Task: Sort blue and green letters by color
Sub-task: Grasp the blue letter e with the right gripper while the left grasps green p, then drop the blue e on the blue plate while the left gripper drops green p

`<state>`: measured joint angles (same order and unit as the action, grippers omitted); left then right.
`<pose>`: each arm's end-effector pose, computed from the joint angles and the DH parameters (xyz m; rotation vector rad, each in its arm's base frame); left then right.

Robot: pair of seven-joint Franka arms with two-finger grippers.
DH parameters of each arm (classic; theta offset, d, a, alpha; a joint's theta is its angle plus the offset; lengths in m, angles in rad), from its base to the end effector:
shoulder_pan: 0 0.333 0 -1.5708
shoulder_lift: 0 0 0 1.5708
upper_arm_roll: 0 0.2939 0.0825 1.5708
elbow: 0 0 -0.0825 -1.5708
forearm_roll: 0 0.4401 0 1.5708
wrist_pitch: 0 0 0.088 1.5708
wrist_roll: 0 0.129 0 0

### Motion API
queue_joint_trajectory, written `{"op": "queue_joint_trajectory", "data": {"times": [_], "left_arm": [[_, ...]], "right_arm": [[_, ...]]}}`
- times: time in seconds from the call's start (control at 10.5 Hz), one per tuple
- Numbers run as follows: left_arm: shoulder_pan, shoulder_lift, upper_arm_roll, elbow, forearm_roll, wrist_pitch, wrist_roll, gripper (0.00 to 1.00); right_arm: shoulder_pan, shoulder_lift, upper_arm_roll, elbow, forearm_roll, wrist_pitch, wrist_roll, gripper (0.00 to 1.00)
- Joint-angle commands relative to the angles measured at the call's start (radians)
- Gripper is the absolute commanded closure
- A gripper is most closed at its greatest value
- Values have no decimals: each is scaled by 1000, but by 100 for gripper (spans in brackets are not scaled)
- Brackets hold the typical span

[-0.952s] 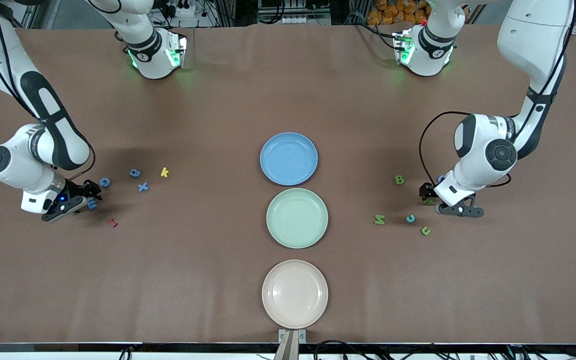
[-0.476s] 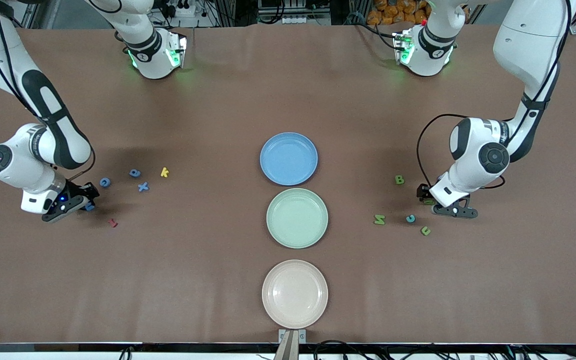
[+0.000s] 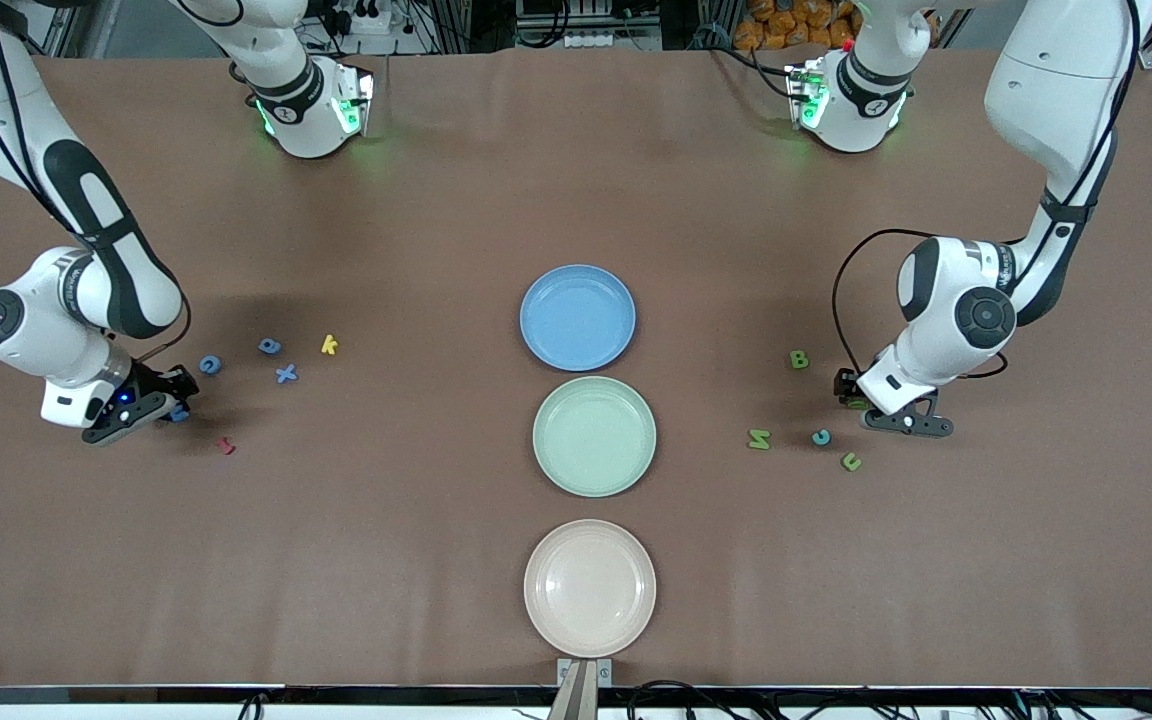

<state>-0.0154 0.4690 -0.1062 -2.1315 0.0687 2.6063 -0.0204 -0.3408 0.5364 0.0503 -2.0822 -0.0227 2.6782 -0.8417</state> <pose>0.5882 -0.0772 0.0963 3.1197 -0.2321 0.0135 0.5834 -0.1716 0.0803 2.9973 0.8673 0.0920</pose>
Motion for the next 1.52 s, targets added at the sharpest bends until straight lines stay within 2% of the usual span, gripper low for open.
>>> {"op": "queue_joint_trajectory", "data": {"times": [0.0,0.19,0.48,0.67,0.86,1.14,1.43], "left_arm": [[-3,6,0,2,28,17,-12,47],[-3,7,0,2,28,17,-10,54],[-3,7,0,4,28,15,-10,65],[-3,8,0,4,28,17,-10,78],[-3,8,0,5,28,15,-10,99],[-2,-1,0,5,28,14,-10,100],[-2,-16,-1,7,28,9,-12,100]], "right_arm": [[8,-4,-10,2,-6,3,67,100],[6,-7,-10,11,0,0,72,100],[6,-13,-10,56,0,-78,96,100],[12,-41,-10,62,0,-102,150,100],[64,-73,-9,97,1,-231,337,100],[213,-90,-1,113,1,-267,758,100],[349,-88,35,123,1,-267,1024,100]]}}
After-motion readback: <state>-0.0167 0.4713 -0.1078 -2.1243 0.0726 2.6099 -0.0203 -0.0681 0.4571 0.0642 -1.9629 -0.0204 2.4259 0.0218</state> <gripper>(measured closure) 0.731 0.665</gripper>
